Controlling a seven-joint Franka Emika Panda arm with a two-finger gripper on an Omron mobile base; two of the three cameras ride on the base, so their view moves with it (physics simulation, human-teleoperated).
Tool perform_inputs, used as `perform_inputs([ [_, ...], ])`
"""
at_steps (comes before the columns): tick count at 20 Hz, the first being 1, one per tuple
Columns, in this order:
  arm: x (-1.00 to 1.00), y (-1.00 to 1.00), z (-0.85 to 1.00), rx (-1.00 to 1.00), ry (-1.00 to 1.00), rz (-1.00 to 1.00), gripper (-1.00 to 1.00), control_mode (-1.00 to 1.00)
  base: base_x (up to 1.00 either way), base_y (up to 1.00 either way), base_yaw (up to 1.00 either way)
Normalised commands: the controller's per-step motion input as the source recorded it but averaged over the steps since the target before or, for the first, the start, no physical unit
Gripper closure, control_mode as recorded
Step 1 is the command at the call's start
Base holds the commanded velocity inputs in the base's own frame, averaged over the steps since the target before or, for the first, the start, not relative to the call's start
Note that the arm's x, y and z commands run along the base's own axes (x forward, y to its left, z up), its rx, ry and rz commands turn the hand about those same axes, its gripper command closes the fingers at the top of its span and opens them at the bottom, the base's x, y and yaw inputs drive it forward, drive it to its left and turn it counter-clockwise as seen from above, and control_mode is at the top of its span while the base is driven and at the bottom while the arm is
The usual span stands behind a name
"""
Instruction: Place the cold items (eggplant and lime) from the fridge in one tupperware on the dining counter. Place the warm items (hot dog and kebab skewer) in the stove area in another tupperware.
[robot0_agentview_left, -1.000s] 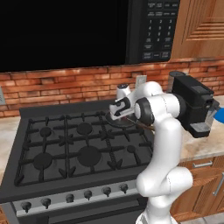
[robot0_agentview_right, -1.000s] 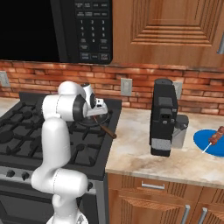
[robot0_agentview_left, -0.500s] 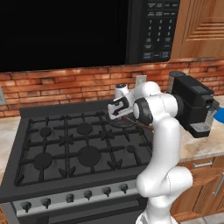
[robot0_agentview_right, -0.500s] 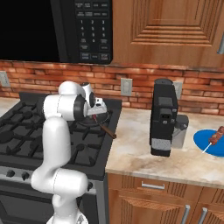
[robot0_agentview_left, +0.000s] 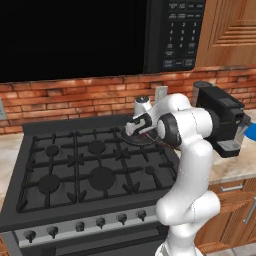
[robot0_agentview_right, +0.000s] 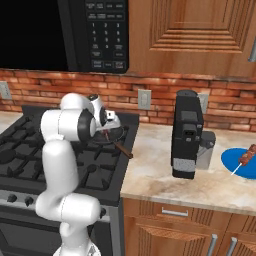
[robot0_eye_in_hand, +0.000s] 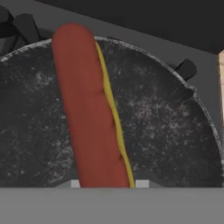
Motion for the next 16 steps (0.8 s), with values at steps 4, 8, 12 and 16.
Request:
perform_inputs([
  [4,-0.44,0.0,0.42,0.03,-0.14,0.07,1.0,-1.0,0.0,0.0,0.0],
  [8,-0.46,0.0,0.53,0.02,-0.11,0.1,1.0,-1.0,0.0,0.0,0.0],
  [12,-0.42,0.0,0.55,0.02,-0.06,0.06,1.0,-1.0,0.0,0.0,0.0],
  [16,-0.44,0.0,0.63,0.02,-0.02,0.04,1.0,-1.0,0.0,0.0,0.0],
])
